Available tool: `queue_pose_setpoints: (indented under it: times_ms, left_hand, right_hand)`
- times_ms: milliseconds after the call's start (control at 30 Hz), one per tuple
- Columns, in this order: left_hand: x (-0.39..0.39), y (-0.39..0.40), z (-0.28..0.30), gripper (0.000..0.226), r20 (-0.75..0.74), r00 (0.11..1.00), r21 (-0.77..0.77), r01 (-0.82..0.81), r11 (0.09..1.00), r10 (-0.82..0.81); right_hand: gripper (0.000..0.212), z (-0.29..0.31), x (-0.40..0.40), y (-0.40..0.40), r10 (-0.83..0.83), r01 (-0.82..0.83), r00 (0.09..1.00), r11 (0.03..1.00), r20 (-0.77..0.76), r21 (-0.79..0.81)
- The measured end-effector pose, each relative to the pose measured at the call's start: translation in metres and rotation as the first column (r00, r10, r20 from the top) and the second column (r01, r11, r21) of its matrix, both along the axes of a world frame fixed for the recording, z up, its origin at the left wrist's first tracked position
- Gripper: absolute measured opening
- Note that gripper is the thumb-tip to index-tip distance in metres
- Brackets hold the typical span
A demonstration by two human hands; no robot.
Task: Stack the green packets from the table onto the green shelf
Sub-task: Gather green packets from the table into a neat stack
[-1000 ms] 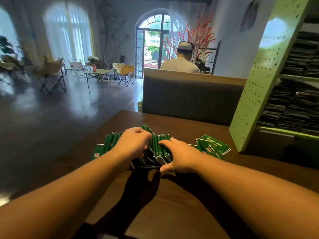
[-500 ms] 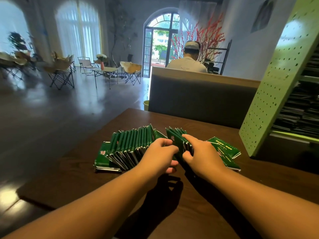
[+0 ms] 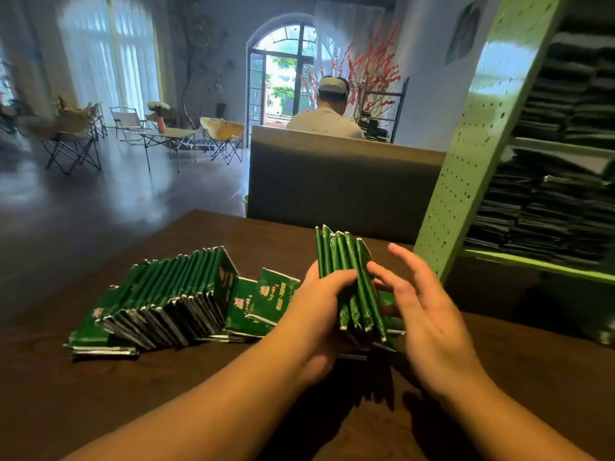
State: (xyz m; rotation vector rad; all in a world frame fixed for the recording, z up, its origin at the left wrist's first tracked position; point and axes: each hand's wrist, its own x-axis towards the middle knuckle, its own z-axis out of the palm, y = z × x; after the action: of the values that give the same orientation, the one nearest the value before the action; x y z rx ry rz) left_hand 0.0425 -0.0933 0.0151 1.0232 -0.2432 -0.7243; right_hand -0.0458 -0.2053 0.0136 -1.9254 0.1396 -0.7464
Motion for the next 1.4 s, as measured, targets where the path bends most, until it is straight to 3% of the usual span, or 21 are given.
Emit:
queue_pose_setpoints:
  times_ms: [67,133,167,233,300,333,400,567,767,1033,1133,1200,1267,1400]
  left_hand:
    - [-0.011,-0.024,-0.004,0.026,0.063,0.997,0.001,0.046,0.999,-0.046]
    - [-0.020,-0.043,-0.009,0.026,0.122,0.992,0.012,0.039,0.999,-0.040]
    - [-0.025,-0.056,-0.013,0.024,0.142,0.989,0.009,0.028,1.000,-0.029]
    - [-0.032,-0.065,-0.017,0.025,0.164,0.986,0.010,0.022,1.000,-0.023]
    - [-0.035,-0.071,-0.022,0.046,0.145,0.988,0.020,0.057,0.998,-0.059]
    - [-0.035,-0.072,-0.022,0.044,0.166,0.984,0.036,0.053,0.998,-0.058]
    - [-0.038,-0.075,-0.018,0.018,0.205,0.978,0.086,0.018,0.996,-0.035]
    - [-0.047,-0.066,-0.025,0.066,0.272,0.962,0.027,0.034,0.999,-0.040]
    - [-0.025,-0.059,-0.035,0.033,0.356,0.932,0.084,-0.104,0.991,0.068]
    - [-0.005,-0.054,-0.037,0.028,0.123,0.988,-0.029,-0.090,0.996,0.092]
    - [0.005,-0.051,-0.033,0.026,-0.081,0.996,-0.183,-0.045,0.982,0.030]
    - [0.006,-0.051,-0.028,0.034,-0.141,0.990,-0.164,-0.038,0.986,0.015]
    - [0.003,-0.053,-0.032,0.040,-0.065,0.997,-0.068,-0.033,0.997,0.029]
    - [-0.027,-0.055,-0.026,0.025,0.089,0.995,0.030,0.041,0.999,-0.044]
  right_hand:
    - [0.050,-0.002,-0.003,-0.029,-0.146,0.144,0.989,0.983,0.006,0.115]
    - [0.070,-0.007,-0.006,-0.053,-0.218,0.234,0.970,0.957,-0.105,0.173]
    - [0.082,-0.013,-0.011,-0.070,-0.196,0.234,0.968,0.930,-0.156,0.283]
    - [0.092,-0.022,-0.019,-0.089,-0.013,0.102,0.989,0.776,-0.146,0.622]
    - [0.077,-0.025,-0.028,-0.096,0.214,-0.077,0.974,0.606,-0.069,0.792]
    - [0.077,-0.025,-0.030,-0.096,0.297,-0.129,0.953,0.567,-0.056,0.813]
    - [0.083,-0.026,-0.033,-0.095,0.377,-0.198,0.926,0.520,-0.016,0.831]
    - [0.084,-0.028,-0.032,-0.095,0.387,-0.236,0.921,0.471,0.042,0.850]
    - [0.085,-0.031,-0.033,-0.102,0.258,-0.191,0.964,0.479,0.071,0.857]
    - [0.086,-0.032,-0.034,-0.099,0.237,-0.227,0.961,0.393,0.140,0.891]
    - [0.102,-0.035,-0.032,-0.101,0.218,-0.235,0.961,0.309,0.171,0.922]
    - [0.108,-0.035,-0.032,-0.101,0.221,-0.246,0.957,0.283,0.186,0.927]
    - [0.101,-0.035,-0.032,-0.098,0.264,-0.275,0.943,0.268,0.205,0.923]
    - [0.085,-0.035,-0.032,-0.090,0.330,-0.289,0.924,0.281,0.191,0.915]
